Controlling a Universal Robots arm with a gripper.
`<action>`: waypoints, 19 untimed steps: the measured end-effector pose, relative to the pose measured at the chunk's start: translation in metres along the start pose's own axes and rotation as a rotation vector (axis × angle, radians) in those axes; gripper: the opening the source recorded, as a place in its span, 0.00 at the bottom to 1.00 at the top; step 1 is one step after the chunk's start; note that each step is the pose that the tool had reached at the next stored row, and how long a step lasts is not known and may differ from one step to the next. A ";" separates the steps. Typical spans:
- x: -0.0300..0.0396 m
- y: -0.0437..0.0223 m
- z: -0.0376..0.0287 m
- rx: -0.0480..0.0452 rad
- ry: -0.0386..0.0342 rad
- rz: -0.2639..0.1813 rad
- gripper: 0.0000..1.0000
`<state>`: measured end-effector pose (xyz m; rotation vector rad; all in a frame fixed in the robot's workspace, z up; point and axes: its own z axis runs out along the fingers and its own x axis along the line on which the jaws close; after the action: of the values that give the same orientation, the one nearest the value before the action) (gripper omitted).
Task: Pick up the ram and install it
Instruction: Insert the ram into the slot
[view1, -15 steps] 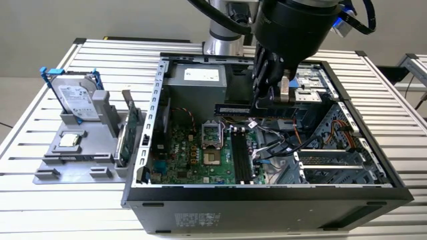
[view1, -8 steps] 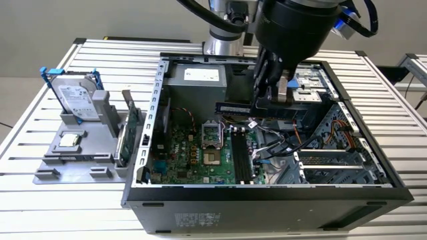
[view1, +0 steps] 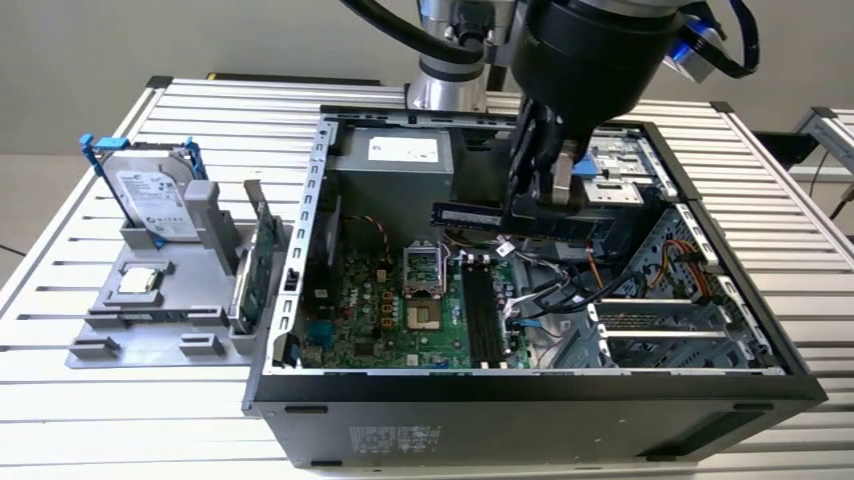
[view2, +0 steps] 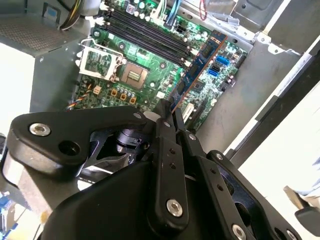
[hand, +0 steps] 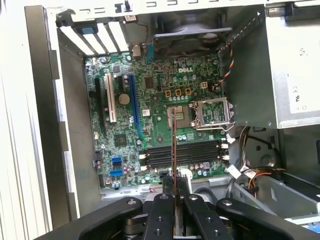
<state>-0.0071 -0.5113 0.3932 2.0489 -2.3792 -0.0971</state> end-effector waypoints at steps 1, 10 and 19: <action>0.0000 -0.0001 0.0000 0.0002 -0.0002 0.005 0.00; -0.0001 -0.0006 0.0003 0.0018 -0.0022 0.046 0.00; -0.0001 -0.0012 0.0006 0.0035 -0.0041 0.087 0.00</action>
<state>-0.0059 -0.5113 0.3925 1.9456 -2.4678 -0.0971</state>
